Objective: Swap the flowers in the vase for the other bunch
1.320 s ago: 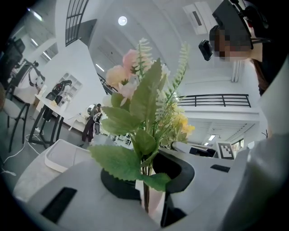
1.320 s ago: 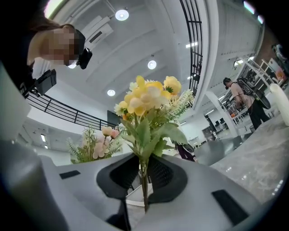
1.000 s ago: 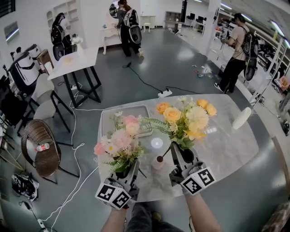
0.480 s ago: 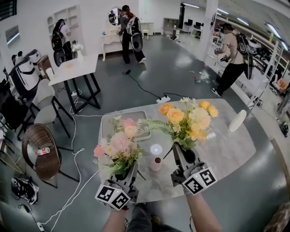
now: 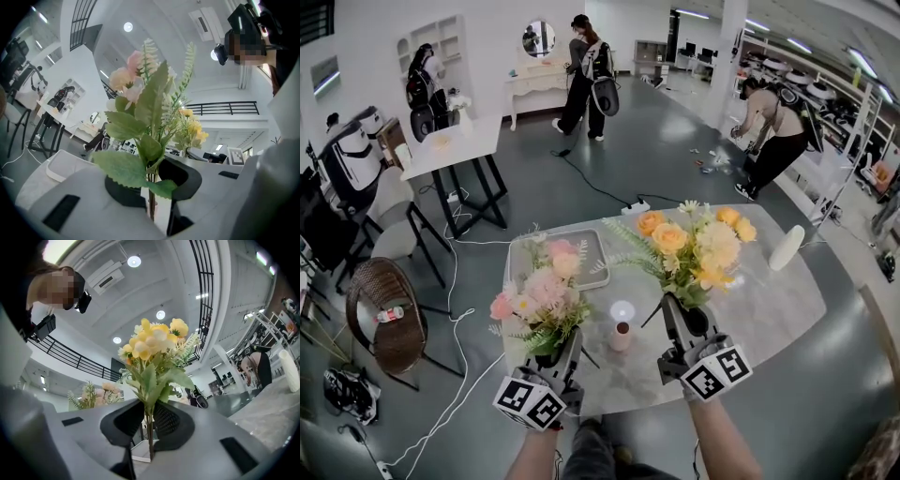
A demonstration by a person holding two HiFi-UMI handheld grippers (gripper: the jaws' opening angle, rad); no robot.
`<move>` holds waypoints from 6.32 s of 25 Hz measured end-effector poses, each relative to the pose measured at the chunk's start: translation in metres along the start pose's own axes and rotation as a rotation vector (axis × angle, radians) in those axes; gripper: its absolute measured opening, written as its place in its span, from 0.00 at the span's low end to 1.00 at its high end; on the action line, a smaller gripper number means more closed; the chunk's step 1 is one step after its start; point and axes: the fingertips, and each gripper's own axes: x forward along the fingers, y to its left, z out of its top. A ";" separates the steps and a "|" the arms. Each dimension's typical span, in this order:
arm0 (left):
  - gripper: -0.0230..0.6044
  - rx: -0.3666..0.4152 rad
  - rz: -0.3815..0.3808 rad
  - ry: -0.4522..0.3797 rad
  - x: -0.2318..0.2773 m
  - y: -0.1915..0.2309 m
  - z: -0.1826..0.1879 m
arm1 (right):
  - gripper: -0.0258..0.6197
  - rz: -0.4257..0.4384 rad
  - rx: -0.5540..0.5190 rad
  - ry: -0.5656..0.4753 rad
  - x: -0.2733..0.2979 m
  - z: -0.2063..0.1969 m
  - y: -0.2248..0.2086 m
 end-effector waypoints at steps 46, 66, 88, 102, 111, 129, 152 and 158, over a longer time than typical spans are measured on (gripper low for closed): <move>0.18 0.031 -0.151 -0.030 0.068 0.004 0.007 | 0.15 -0.201 0.023 -0.013 -0.063 -0.026 -0.033; 0.18 0.034 -0.142 0.060 0.090 -0.003 -0.067 | 0.15 -0.237 0.067 0.011 -0.087 -0.041 -0.065; 0.18 0.083 -0.125 0.110 0.081 0.002 -0.095 | 0.15 -0.214 0.061 0.015 -0.087 -0.047 -0.064; 0.18 0.103 -0.124 0.124 0.080 0.006 -0.097 | 0.15 -0.221 0.077 0.026 -0.082 -0.050 -0.061; 0.26 0.123 -0.114 0.139 0.079 0.004 -0.104 | 0.15 -0.213 0.088 0.033 -0.081 -0.056 -0.067; 0.38 0.212 -0.150 0.175 0.075 -0.013 -0.110 | 0.15 -0.201 0.109 0.041 -0.082 -0.057 -0.070; 0.40 0.189 -0.131 0.232 0.053 -0.010 -0.127 | 0.15 -0.229 0.058 0.063 -0.083 -0.054 -0.064; 0.40 0.163 -0.108 0.230 0.040 -0.002 -0.129 | 0.15 -0.245 0.057 0.044 -0.084 -0.050 -0.063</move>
